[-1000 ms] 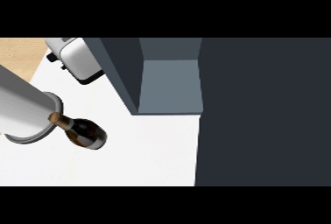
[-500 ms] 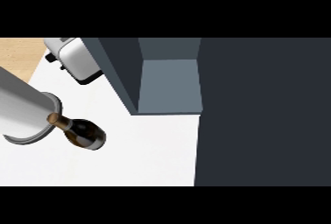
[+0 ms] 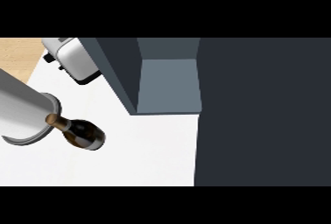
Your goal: Pick up the wine, place it into the cabinet and close the cabinet
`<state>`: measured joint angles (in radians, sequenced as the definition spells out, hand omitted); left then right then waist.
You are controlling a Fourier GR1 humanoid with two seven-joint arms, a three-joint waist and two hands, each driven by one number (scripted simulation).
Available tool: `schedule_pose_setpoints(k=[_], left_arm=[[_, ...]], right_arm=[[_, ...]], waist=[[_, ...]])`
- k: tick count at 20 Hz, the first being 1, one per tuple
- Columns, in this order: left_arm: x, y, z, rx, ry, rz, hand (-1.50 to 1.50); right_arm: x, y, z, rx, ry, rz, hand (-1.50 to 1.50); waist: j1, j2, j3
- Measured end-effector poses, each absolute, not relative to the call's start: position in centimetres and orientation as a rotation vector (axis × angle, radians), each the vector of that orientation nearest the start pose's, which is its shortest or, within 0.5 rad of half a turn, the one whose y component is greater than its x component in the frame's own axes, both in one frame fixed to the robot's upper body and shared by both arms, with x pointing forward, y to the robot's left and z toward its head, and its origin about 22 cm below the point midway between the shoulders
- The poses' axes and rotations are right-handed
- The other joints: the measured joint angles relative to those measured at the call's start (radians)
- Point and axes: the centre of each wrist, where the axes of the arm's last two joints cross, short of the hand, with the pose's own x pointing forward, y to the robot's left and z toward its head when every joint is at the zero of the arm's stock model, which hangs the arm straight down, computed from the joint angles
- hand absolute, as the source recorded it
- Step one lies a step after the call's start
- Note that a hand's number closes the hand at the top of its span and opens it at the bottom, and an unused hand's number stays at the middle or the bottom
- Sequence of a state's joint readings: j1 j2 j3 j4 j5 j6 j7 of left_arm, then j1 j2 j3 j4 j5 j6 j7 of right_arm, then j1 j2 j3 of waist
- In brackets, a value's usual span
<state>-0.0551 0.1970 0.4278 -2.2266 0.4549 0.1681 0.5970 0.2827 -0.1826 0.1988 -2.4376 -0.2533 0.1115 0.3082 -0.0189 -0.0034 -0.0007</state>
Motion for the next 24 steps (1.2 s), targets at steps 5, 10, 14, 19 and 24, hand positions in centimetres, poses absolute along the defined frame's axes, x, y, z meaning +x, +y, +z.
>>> schedule_pose_setpoints(k=[5,10,14,19,24], left_arm=[[19.6,32.7,15.1,0.001,-1.71,0.391,-1.5],[20.8,33.5,11.8,0.017,-1.67,0.385,-1.5],[21.8,33.9,8.6,0.091,-1.659,0.405,-1.5],[22.4,34.8,5.3,0.172,-1.65,0.427,-1.5],[22.4,35.1,1.3,0.175,-1.61,0.425,-1.5]], right_arm=[[13.0,-22.7,14.9,0.328,-1.823,0.236,-1.5],[13.1,-23.1,14.7,0.319,-1.833,0.238,-1.5],[12.9,-23.1,14.4,0.33,-1.835,0.231,-1.5],[12.8,-23.3,14.2,0.335,-1.83,0.245,-1.5],[12.5,-23.5,13.8,0.346,-1.834,0.246,-1.5]], waist=[[-0.001,0.001,0.0],[0.002,0.002,0.0],[-0.001,0.003,0.0],[0.001,0.003,0.0],[0.003,0.003,0.0]])
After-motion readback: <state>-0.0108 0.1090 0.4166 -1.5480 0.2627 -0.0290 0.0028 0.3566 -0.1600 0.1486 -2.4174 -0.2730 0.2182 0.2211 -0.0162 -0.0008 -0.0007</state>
